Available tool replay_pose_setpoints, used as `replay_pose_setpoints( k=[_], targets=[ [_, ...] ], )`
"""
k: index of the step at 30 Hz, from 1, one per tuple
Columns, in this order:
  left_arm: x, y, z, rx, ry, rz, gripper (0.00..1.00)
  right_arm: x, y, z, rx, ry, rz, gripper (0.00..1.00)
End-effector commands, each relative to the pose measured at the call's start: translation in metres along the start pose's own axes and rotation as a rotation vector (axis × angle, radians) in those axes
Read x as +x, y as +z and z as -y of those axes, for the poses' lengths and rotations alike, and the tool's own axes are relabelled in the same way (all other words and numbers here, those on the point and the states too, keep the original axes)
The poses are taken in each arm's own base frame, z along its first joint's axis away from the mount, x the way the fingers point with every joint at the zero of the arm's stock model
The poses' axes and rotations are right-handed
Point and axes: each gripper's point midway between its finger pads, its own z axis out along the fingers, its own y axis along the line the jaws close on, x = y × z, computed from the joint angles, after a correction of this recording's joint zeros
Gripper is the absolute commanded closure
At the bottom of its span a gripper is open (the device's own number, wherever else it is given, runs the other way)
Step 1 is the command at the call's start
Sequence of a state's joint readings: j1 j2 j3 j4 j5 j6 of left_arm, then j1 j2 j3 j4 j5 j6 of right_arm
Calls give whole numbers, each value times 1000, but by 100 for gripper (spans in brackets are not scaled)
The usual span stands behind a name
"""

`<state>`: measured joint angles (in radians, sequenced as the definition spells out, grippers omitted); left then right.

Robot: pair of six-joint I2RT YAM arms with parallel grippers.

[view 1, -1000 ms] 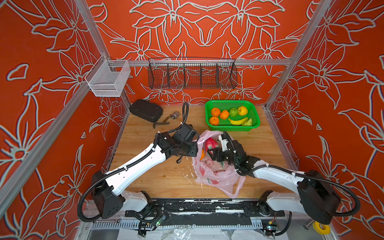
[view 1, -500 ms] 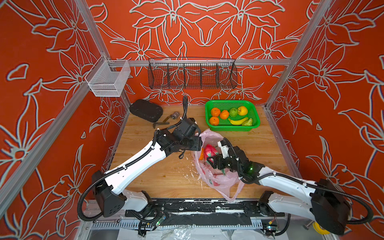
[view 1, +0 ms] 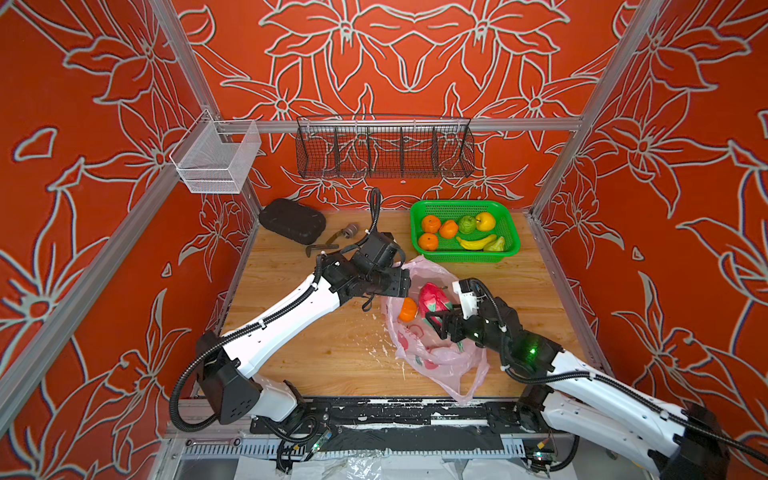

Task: Untie the knot of the plastic bag and take out the fruit
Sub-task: 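Lift the dragon fruit up out of the bag with the right gripper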

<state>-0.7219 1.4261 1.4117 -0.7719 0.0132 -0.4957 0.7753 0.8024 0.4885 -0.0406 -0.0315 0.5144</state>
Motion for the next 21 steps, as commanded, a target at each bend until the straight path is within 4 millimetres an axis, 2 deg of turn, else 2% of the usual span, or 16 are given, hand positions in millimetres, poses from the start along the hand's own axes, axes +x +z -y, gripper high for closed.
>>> replay_pose_setpoints(
  k=[1,9,15,18,21],
  targets=[
    [15,-12,14,108,16,-39,2,-17,-6,8,68,-10,76,48],
    [39,-31,24,179,186,-5,2,-48,-1,6,72,14,76,47],
    [48,-50,19,204,279,39,2,-46,0,8,73,15,45,48],
    [51,-65,11,180,351,63,2,-47,-3,11,92,36,40,49],
    [51,-85,11,201,426,122,2,-43,-5,8,80,26,13,50]
  ],
)
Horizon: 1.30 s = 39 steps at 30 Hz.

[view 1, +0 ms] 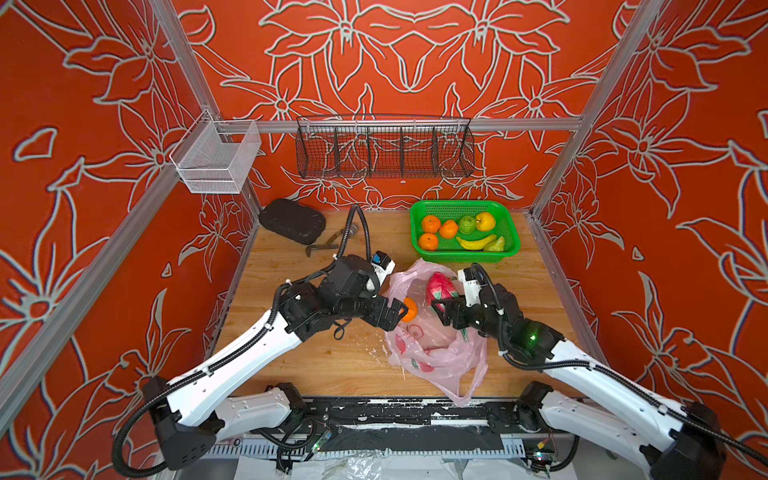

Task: Untie the knot of the plastic bag and take out the fruit
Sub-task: 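Lift the dragon fruit up out of the bag with the right gripper, then carry the dragon fruit to the green basket with the right gripper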

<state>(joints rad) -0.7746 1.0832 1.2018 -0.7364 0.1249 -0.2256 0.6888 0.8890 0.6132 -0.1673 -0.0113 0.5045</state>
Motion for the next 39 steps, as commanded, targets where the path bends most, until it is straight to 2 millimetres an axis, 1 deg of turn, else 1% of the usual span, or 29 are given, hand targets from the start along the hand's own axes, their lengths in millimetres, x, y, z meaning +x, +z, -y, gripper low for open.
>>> replay_pose_setpoints(
  k=[1,2,3,4,6,8,10,12,13,15,20,27,32,36,39],
  targets=[
    [1,-22,5,19,133,48,2,-19,-12,-18,-67,-14,33,50],
    [0,-23,8,34,150,62,2,-17,-13,-19,-76,-21,26,51],
    [-5,-36,12,53,165,110,2,-14,-14,-20,-84,-21,15,51],
    [-9,-41,14,57,167,133,2,-12,-16,-21,-92,-24,7,51],
    [-16,-47,12,37,154,167,2,-8,-21,-25,-120,-26,-3,51],
    [-26,-52,4,-13,108,198,3,-5,-27,-30,-157,-29,-22,51],
    [-39,-57,-9,-95,26,234,3,1,-35,-36,-188,-35,-56,52],
    [-50,-62,-14,-127,-38,258,3,1,-42,-44,-226,-45,-73,52],
    [-53,-55,-19,-145,-69,238,3,1,-46,-48,-247,-47,-75,52],
    [-59,-54,-23,-162,-103,231,3,-4,-54,-55,-283,-51,-65,52],
    [-74,-54,-28,-171,-159,252,3,-26,-77,-70,-340,-70,6,52],
    [-96,-61,-26,-143,-188,278,3,-63,-102,-76,-323,-112,134,52],
    [-105,-61,-21,-129,-162,267,3,-92,-108,-77,-273,-94,206,51],
    [-114,-62,-15,-82,-143,294,3,-124,-115,-70,-199,-72,313,51],
    [-120,-60,-14,-52,-127,301,3,-148,-113,-62,-142,-52,358,50]
  ],
)
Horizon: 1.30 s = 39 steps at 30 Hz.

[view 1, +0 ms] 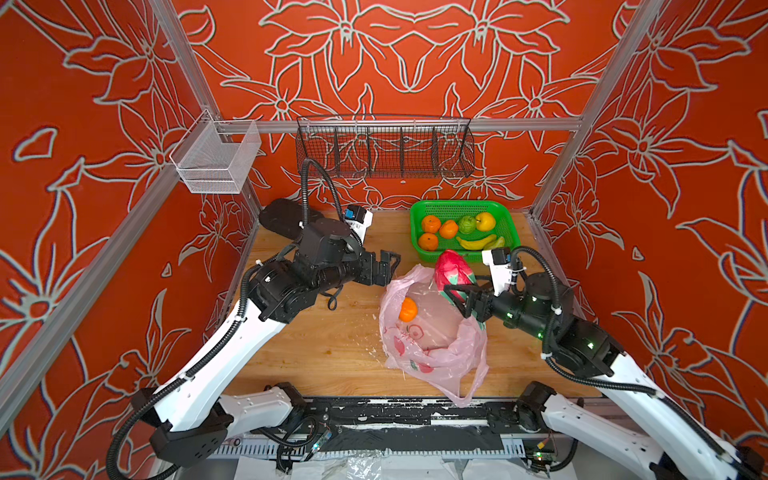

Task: Untie the knot of the plastic bag and take out the fruit
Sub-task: 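Carry the dragon fruit to the green basket with the right gripper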

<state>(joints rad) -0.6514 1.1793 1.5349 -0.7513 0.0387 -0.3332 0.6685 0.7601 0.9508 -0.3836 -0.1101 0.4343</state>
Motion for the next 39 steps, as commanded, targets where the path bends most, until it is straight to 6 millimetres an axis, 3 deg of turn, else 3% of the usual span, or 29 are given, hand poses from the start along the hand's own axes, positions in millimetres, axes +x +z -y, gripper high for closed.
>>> replay_pose_setpoints(
  k=[1,4,10,20,26,39],
  targets=[
    [-11,1,9,62,25,17,3,-60,-5,5,66,5,177,50],
    [-11,7,11,81,38,3,3,-78,5,24,110,69,209,50],
    [-11,24,10,118,40,-16,2,-94,35,86,234,190,206,50],
    [-35,49,-8,119,76,-18,3,-81,85,212,515,528,153,53],
    [-53,58,-20,106,85,-7,3,-73,116,258,669,598,93,52],
    [-71,71,-30,129,105,19,3,-59,146,334,982,678,115,53]
  ],
)
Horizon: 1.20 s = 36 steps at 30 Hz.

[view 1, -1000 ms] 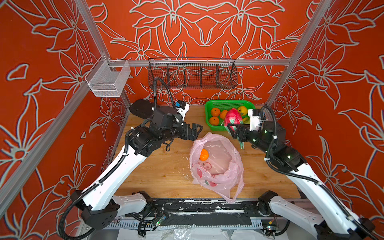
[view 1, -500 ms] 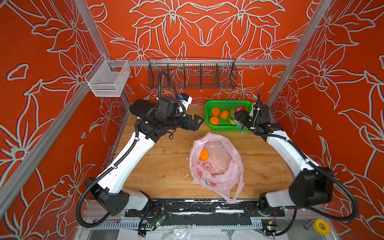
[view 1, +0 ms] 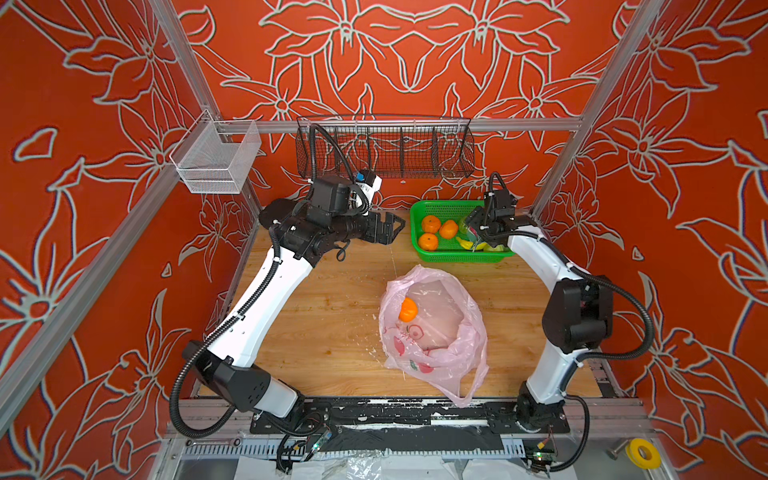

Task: Untie the knot of the plastic bag and take out the fruit
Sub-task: 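Carry the dragon fruit to the green basket with the right gripper, then open the right gripper to drop the dragon fruit into the basket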

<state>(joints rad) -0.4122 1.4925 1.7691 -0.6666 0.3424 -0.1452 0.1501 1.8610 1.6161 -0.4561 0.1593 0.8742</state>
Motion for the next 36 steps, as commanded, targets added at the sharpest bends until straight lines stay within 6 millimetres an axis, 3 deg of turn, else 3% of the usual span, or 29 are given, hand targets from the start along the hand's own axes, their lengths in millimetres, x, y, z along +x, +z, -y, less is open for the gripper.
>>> replay_pose_setpoints(
  k=[1,6,14,20,28,32,36],
  targets=[
    [-8,4,2,38,25,21,3,-22,10,4,68,85,97,52],
    [-9,8,-2,45,10,17,3,-19,47,1,99,110,102,52],
    [-6,5,-18,13,-14,13,3,-7,89,3,134,197,87,51],
    [-6,2,-30,-11,-38,6,3,12,114,-1,117,258,38,38],
    [-6,4,-43,-31,-79,-6,3,30,117,5,123,270,3,19],
    [-3,6,-42,-21,-76,-12,2,19,100,9,123,236,41,4],
    [-1,7,-42,-9,-79,-10,3,6,81,12,96,197,83,3]
  ],
)
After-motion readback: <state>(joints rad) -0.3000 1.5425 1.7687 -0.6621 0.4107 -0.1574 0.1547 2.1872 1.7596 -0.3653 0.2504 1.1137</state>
